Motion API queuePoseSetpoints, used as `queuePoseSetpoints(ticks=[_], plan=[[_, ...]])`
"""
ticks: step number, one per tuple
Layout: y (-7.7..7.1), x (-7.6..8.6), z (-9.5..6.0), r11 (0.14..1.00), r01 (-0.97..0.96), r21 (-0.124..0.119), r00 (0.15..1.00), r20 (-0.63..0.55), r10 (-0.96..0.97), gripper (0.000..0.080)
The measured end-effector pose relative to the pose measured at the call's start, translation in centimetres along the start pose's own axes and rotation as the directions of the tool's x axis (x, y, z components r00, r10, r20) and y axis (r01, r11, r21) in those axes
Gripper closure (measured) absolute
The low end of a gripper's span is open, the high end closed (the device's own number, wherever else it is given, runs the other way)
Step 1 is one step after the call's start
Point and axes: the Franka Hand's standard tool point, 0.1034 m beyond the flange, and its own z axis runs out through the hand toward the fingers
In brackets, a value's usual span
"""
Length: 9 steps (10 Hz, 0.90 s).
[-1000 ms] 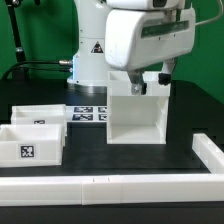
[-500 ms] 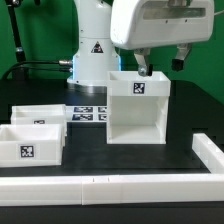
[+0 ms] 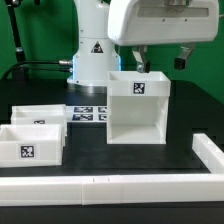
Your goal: Assemble drawer
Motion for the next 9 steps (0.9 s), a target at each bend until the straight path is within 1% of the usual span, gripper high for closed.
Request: queuePoseSetpoints(ticks=[1, 3, 4, 9], plan=[[-0.9, -0.9, 0.2, 0.997, -0.078, 0.001, 0.997, 0.01, 0.078, 0.015], [-2.0, -1.8, 0.8, 0.983, -0.176, 0.043, 0.984, 0.033, 0.175, 0.015], [-2.1, -1.9, 0.9, 0.98, -0.191, 0.052, 0.981, 0.037, 0.189, 0.015], [-2.0, -1.9, 1.0, 0.979, -0.197, 0.053, 0.98, 0.037, 0.195, 0.015]])
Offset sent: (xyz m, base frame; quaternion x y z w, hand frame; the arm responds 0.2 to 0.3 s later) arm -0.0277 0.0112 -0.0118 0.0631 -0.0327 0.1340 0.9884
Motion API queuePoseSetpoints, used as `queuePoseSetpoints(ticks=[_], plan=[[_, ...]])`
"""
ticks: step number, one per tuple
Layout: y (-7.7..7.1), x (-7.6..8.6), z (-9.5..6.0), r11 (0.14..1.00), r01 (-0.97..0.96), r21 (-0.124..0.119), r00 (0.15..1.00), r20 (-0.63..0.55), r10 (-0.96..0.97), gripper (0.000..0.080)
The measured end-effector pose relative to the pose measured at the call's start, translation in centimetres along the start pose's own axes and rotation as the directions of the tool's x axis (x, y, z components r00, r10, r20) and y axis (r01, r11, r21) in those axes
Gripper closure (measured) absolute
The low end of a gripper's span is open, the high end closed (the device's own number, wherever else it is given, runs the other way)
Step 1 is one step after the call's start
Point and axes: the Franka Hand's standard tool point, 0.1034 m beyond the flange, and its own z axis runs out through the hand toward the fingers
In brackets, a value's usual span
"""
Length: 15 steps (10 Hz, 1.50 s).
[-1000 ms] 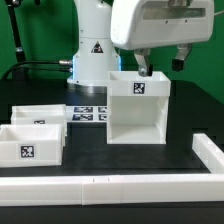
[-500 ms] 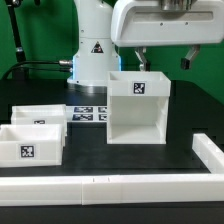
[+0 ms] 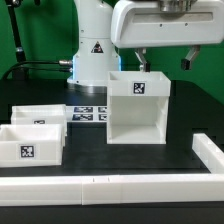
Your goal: Assemble drawer
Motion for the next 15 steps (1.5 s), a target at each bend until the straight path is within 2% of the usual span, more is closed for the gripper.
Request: queuePoseSetpoints(ticks=[1, 2, 3, 5, 7, 8, 9, 10, 11, 12, 13, 15], plan=[[0.2, -0.7, 0.6, 0.997, -0.08, 0.018, 0.997, 0.004, 0.08, 0.015], [0.1, -1.5, 1.3, 0.991, -0.13, 0.027, 0.991, 0.023, 0.13, 0.015], [-0.1, -1.8, 1.7, 0.987, -0.156, 0.03, 0.987, 0.033, 0.155, 0.015], [-0.2, -2.1, 2.5, 0.976, -0.209, 0.055, 0.977, 0.05, 0.207, 0.015], [-0.6, -2.5, 3.4, 0.972, -0.228, 0.05, 0.972, 0.068, 0.224, 0.015], [-0.7, -2.5, 3.7, 0.973, -0.227, 0.049, 0.972, 0.071, 0.223, 0.0241], [-0.7, -2.5, 3.7, 0.973, -0.227, 0.049, 0.972, 0.071, 0.223, 0.0241], [-0.7, -2.5, 3.7, 0.973, -0.226, 0.049, 0.972, 0.071, 0.223, 0.0445], [-0.7, -2.5, 3.7, 0.973, -0.226, 0.049, 0.972, 0.071, 0.223, 0.058], [-0.7, -2.5, 3.7, 0.973, -0.226, 0.049, 0.972, 0.071, 0.223, 0.058], [-0.7, -2.5, 3.7, 0.973, -0.226, 0.049, 0.972, 0.071, 0.223, 0.0751], [-0.7, -2.5, 3.7, 0.973, -0.227, 0.049, 0.972, 0.071, 0.223, 0.0763]])
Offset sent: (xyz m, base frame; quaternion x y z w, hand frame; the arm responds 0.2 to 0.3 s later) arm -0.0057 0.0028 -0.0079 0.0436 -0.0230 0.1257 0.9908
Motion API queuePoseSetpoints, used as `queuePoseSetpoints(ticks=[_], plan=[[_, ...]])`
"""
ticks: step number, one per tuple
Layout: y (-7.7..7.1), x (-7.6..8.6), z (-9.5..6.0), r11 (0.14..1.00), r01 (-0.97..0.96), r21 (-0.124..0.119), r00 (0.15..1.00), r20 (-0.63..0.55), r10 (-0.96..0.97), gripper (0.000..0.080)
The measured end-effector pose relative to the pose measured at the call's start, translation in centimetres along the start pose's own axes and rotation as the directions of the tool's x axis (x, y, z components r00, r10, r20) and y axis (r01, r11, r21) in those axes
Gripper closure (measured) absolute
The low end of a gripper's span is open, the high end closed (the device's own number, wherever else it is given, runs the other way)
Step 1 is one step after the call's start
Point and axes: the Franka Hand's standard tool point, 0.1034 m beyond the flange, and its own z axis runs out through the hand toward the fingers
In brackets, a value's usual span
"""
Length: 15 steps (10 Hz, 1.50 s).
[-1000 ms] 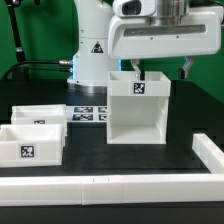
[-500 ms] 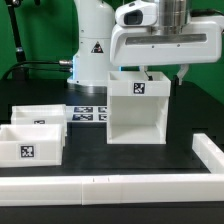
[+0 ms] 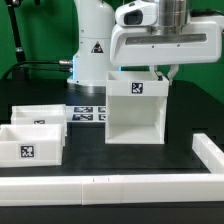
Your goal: Assemble drawer
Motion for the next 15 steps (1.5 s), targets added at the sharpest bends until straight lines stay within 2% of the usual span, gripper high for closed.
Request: queuePoseSetpoints(ticks=[5, 6, 13, 14, 15], plan=[[0.1, 0.1, -0.1, 1.0, 0.009, 0.0, 1.0, -0.002, -0.009, 0.0763], [0.3, 0.8, -0.4, 0.999, 0.049, 0.004, 0.999, -0.011, -0.049, 0.0762], [-0.4, 9.9, -1.7, 0.997, 0.075, 0.033, 0.993, -0.092, -0.072, 0.0762], [-0.6, 10.5, -1.9, 0.997, 0.069, 0.037, 0.993, -0.101, -0.065, 0.0761], [-0.6, 10.5, -2.0, 0.997, 0.061, 0.037, 0.993, -0.103, -0.057, 0.0761]])
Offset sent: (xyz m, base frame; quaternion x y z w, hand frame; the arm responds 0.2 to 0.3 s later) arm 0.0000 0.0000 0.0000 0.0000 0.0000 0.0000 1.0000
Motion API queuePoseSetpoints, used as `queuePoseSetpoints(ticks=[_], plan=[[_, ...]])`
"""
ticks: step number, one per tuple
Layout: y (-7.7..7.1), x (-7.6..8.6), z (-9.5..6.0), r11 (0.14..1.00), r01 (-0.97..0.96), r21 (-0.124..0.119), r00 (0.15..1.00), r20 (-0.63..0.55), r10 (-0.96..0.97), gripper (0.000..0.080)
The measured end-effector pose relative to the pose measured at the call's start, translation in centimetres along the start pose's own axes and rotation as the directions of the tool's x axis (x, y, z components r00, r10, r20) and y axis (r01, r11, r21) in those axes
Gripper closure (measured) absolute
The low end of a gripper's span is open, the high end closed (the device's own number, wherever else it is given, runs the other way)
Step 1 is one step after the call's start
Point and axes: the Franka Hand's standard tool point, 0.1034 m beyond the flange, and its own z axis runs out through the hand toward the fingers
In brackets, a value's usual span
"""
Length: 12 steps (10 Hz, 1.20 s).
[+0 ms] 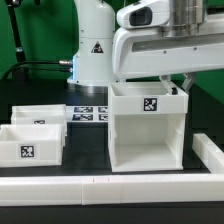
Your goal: Assemble drawer
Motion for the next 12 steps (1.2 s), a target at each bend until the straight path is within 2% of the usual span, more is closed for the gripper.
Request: queuePoseSetpoints(ticks=[2, 5, 9, 10, 12], plan=[[0.0, 0.1, 0.0, 0.999, -0.037, 0.0, 0.999, -0.002, 0.037, 0.0761], [-0.1, 0.0, 0.0, 0.972, -0.234, 0.002, 0.972, -0.001, 0.234, 0.0761], [0.7, 2.8, -0.2, 0.913, -0.408, 0.033, 0.913, -0.022, 0.408, 0.0761], [0.6, 2.9, -0.3, 0.886, -0.462, 0.043, 0.886, -0.022, 0.463, 0.0761], [0.4, 2.9, -0.3, 0.838, -0.544, 0.046, 0.838, -0.016, 0.546, 0.0761]])
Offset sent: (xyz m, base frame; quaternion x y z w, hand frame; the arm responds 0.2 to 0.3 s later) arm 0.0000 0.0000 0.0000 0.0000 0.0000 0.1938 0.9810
